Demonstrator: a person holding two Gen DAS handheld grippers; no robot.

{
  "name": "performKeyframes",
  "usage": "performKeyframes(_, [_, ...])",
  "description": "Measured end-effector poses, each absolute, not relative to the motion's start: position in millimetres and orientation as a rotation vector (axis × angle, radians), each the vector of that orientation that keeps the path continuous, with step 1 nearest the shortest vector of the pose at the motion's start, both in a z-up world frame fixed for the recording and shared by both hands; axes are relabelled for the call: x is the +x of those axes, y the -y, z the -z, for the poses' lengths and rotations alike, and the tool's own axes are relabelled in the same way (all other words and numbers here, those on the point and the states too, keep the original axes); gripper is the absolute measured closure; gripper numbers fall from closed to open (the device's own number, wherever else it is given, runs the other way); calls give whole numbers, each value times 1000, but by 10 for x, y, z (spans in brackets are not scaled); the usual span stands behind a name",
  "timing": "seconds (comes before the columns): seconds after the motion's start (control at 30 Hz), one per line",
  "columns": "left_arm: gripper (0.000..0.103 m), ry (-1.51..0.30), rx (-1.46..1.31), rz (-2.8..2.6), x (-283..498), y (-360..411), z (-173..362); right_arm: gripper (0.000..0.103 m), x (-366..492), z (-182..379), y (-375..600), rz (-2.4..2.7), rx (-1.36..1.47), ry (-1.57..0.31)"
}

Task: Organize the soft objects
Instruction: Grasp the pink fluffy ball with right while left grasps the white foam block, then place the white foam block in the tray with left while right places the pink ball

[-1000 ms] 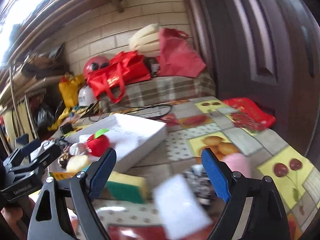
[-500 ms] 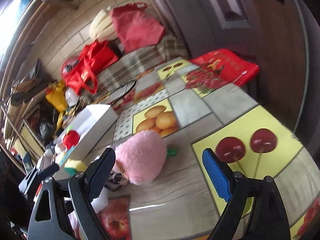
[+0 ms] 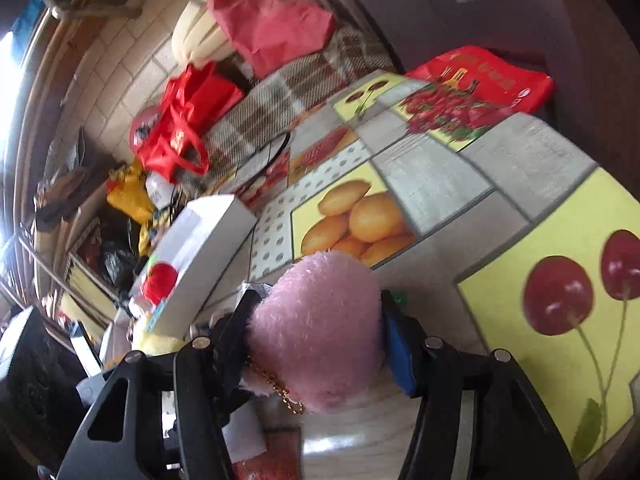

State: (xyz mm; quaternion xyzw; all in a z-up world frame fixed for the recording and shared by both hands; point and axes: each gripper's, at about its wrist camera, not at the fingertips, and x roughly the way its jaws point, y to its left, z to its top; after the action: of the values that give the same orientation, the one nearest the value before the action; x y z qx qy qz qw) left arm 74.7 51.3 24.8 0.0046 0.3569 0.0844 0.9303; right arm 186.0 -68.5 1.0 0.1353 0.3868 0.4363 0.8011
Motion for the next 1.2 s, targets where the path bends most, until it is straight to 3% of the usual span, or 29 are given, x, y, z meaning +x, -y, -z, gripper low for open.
performKeyframes(0.27, [86, -611, -119, -110, 414, -656, -395, 44, 1860, -5, 947, -869, 353, -808])
performKeyframes(0.3, [68, -590, -125, -94, 359, -655, -419, 44, 1878, -6, 945, -868, 359, -814])
performKeyframes(0.33, [34, -568, -129, -86, 315, -660, -446, 44, 1893, 4, 946, -868, 364, -821])
performKeyframes(0.4, [1, -555, -145, -58, 300, -691, -463, 44, 1916, 18, 940, -868, 373, -832])
performKeyframes(0.8, [0, -809, 0, 17, 823, -588, -178, 42, 1914, 23, 918, -895, 380, -835])
performKeyframes(1.07, [1, -866, 131, -38, 849, -444, -52, 42, 1904, 26, 902, -905, 377, -840])
performKeyframes(1.13, [9, -858, 137, -38, 824, -429, -55, 42, 1903, 33, 905, -907, 379, -843])
performKeyframes(1.2, [11, -851, 126, -39, 796, -454, -67, 42, 1903, 35, 904, -907, 378, -843])
